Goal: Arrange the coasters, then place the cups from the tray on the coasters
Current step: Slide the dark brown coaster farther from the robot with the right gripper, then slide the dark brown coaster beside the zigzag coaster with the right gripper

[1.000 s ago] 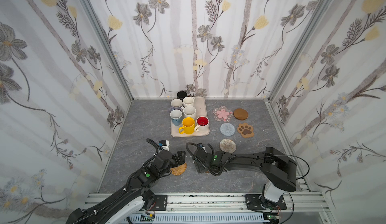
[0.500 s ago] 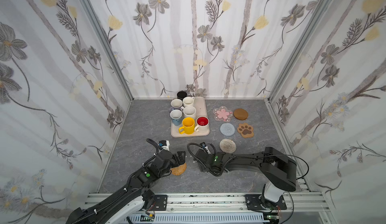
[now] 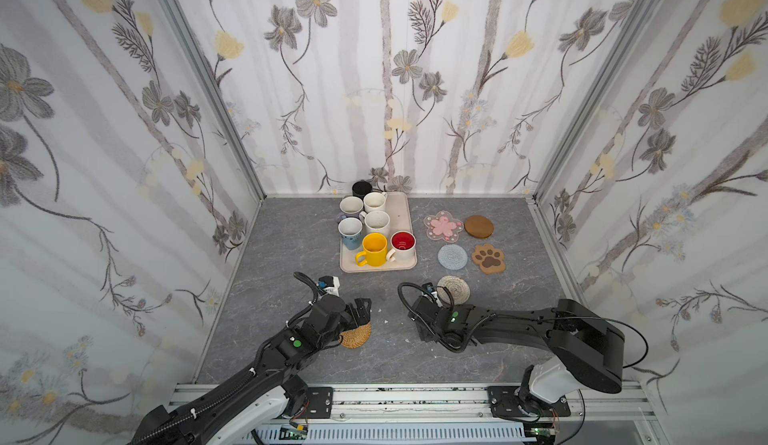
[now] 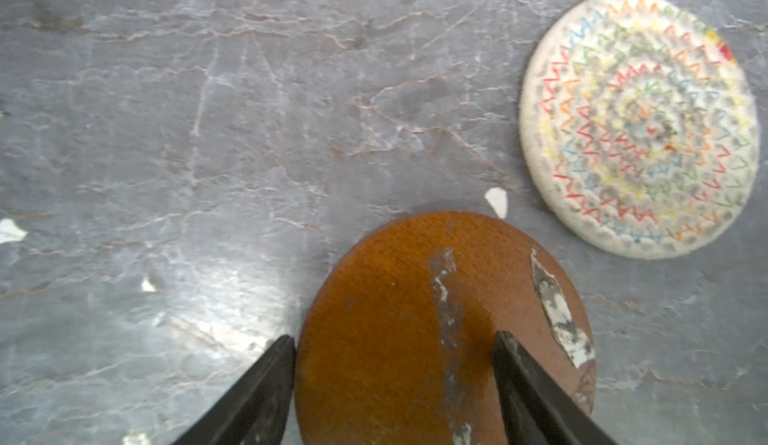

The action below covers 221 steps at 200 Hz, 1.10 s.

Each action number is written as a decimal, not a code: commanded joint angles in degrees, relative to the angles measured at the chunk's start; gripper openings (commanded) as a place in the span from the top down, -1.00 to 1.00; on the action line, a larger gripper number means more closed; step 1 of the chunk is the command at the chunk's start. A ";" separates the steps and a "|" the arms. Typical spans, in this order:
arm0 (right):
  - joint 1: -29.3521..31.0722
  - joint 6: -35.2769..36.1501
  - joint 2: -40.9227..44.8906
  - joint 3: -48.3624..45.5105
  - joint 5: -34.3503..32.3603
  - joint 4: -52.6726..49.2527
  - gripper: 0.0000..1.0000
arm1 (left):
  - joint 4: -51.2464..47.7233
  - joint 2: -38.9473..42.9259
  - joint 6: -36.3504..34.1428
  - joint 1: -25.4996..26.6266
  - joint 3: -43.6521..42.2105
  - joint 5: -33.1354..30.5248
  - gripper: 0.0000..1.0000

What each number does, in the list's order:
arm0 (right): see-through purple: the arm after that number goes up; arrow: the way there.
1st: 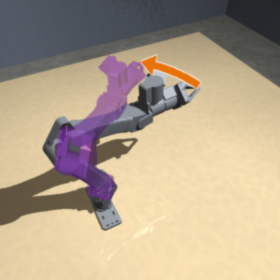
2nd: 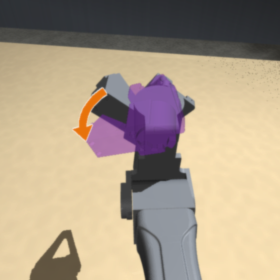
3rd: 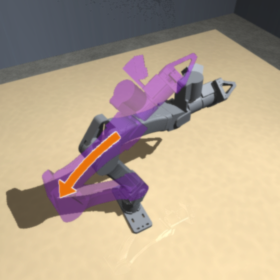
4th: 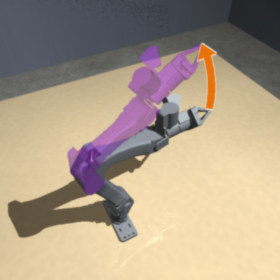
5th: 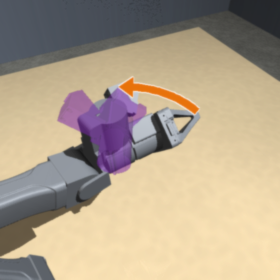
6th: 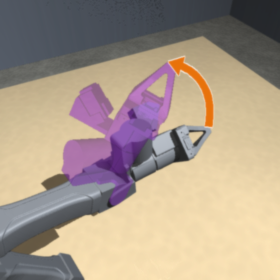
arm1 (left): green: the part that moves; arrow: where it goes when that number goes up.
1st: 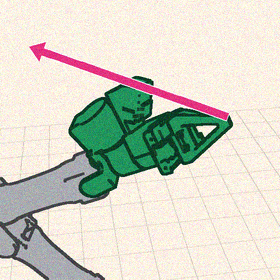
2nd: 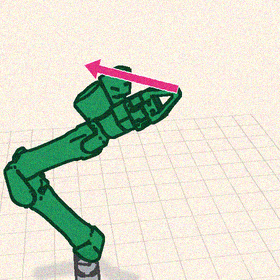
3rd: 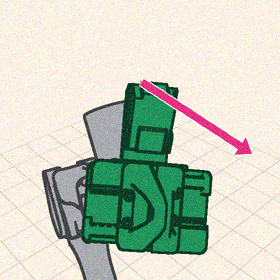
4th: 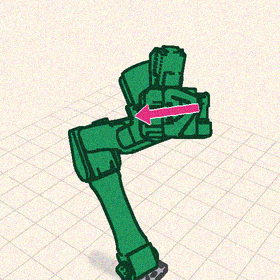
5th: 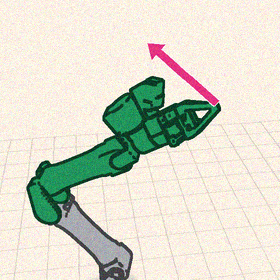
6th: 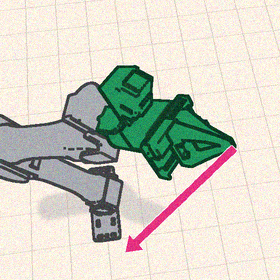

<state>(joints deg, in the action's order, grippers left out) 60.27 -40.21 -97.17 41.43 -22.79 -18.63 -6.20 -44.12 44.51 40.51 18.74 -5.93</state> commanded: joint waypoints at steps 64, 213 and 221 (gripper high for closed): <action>-14.64 -4.18 13.45 -12.84 2.08 -2.45 -0.51 | 5.17 -5.39 -1.14 0.00 2.17 1.69 -1.00; -25.55 -12.66 41.70 -17.19 19.72 -1.88 -0.99 | 8.52 -11.66 -3.64 0.10 6.23 3.56 -1.00; -25.55 -14.35 42.80 -18.36 21.75 -0.89 -0.99 | 8.68 -11.87 -3.73 0.02 6.37 3.68 -1.00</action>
<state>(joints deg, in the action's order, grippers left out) 34.74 -48.14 -56.84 24.99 -8.69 -22.44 0.47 -55.44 41.85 40.56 24.34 -2.35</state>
